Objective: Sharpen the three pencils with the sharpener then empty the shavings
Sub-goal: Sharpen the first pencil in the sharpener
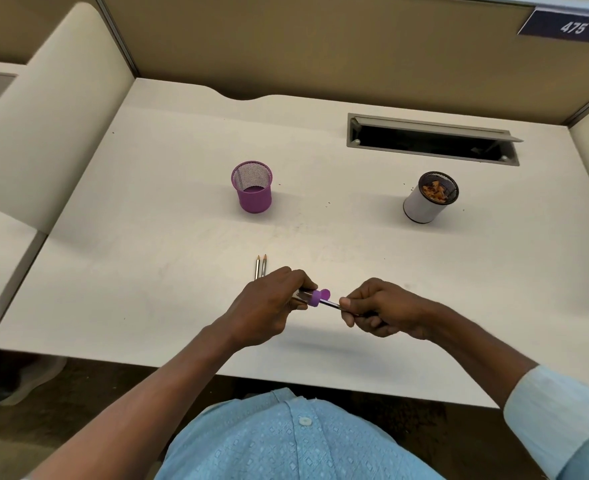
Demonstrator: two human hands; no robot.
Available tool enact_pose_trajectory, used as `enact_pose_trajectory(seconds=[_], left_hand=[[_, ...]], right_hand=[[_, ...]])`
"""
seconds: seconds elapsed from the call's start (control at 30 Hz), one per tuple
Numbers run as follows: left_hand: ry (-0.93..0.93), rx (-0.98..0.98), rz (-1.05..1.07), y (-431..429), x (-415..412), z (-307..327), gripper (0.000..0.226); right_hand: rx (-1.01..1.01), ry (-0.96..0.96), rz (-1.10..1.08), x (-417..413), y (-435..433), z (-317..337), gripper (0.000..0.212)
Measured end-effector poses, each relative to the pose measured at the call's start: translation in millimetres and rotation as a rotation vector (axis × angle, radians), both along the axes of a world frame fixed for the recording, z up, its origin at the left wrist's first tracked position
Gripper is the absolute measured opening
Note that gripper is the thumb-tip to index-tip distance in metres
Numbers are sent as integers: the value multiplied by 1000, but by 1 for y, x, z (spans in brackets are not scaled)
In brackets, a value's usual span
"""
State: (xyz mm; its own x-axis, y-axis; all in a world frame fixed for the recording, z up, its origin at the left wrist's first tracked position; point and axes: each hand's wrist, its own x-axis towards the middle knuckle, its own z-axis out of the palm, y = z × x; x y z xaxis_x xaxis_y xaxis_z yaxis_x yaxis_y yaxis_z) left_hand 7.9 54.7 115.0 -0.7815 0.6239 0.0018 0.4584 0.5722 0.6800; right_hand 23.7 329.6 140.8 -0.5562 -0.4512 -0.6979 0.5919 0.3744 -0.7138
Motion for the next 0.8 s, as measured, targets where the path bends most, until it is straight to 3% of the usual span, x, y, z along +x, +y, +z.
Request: enact_pose_trajectory(seconds=[0.2, 0.53, 0.63, 0.73, 0.8], left_hand=[[-1, 56, -26, 3, 9, 1, 48], [80, 148, -11, 6, 13, 2, 41], [85, 164, -2, 5, 15, 0, 39], [61, 146, 20, 1, 14, -3, 39], [40, 131, 28, -2, 14, -3, 41]], right_hand=[[-179, -310, -28, -5, 13, -4, 33], [-378, -548, -84, 4, 18, -18, 35], [-337, -455, -72, 8, 14, -15, 35], [-215, -230, -93, 14, 8, -12, 42], [-156, -111, -122, 17, 6, -9, 30]])
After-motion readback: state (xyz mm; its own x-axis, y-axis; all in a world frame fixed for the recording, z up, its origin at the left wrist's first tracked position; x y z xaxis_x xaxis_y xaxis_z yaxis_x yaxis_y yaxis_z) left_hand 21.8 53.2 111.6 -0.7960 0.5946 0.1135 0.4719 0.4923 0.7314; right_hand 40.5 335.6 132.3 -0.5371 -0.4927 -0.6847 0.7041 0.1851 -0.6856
